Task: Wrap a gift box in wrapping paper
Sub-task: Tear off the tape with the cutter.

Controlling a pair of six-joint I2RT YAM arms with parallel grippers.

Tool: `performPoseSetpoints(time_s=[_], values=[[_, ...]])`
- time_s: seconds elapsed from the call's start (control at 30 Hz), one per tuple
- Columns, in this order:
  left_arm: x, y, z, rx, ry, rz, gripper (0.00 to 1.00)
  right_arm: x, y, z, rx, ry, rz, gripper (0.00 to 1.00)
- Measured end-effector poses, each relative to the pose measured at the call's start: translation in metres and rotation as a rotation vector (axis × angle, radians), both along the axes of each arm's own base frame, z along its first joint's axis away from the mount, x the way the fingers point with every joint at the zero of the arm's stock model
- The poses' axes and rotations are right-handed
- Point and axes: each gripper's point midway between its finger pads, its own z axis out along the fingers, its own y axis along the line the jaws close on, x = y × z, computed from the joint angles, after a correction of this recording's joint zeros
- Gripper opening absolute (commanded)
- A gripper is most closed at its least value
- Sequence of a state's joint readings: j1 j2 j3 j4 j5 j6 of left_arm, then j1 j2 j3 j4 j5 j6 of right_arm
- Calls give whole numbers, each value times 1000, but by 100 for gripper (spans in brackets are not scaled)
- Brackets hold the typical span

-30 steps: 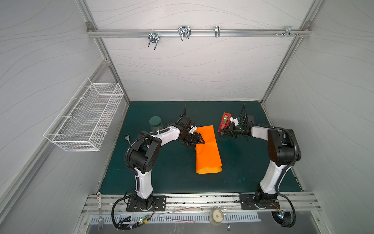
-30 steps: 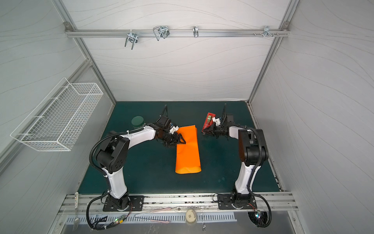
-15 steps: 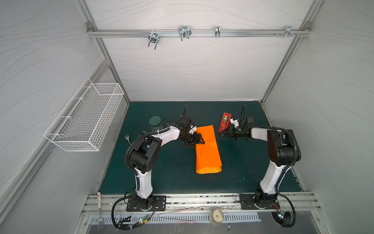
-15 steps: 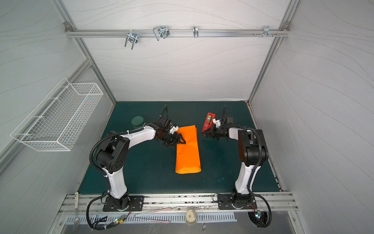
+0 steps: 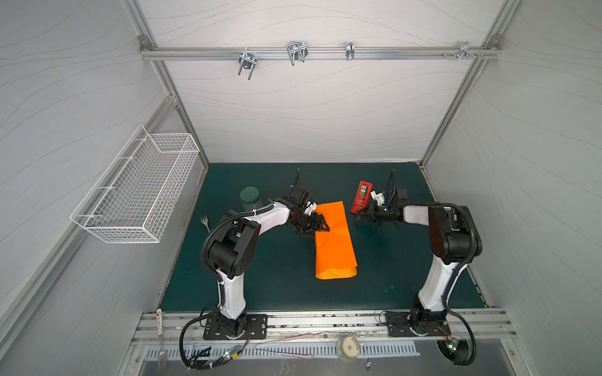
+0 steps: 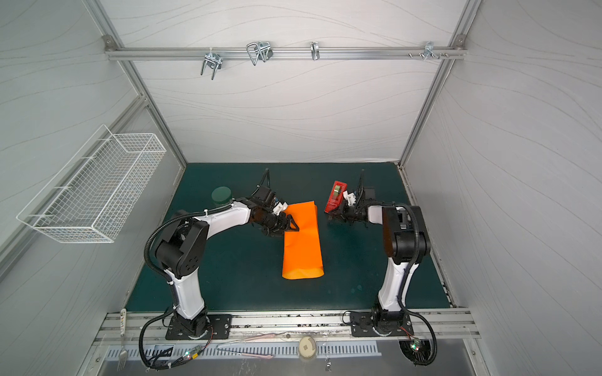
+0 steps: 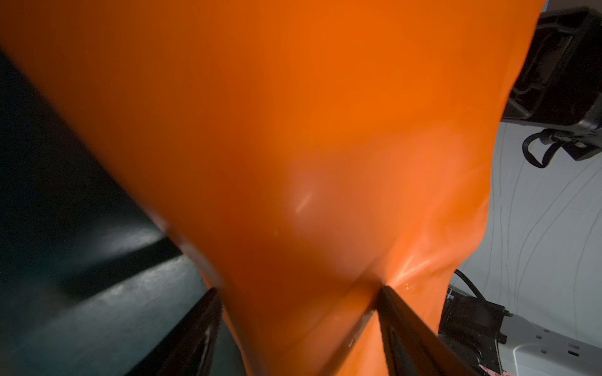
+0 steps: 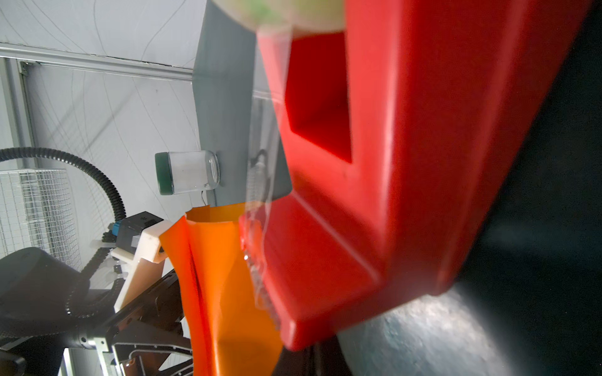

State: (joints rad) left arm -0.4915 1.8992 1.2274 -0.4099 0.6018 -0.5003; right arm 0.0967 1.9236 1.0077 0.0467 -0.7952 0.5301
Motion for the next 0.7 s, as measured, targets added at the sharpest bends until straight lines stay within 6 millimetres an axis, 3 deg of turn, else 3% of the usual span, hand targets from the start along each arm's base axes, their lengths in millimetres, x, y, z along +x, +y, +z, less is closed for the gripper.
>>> performPoseSetpoints(time_s=[0.2,0.43,0.53,0.7], values=[[0,0,0,0,1,0,75,-19,-10,-35,-42,141,-21,0],[0,0,0,0,2,0,75,-21,-10,-31,-41,129,-7,0],[0,0,0,0,2,0,75,-31,-8,-19,-40,100,17,0],[0,0,0,-1,2,0,75,-47,8,49,1,-99,91,0]])
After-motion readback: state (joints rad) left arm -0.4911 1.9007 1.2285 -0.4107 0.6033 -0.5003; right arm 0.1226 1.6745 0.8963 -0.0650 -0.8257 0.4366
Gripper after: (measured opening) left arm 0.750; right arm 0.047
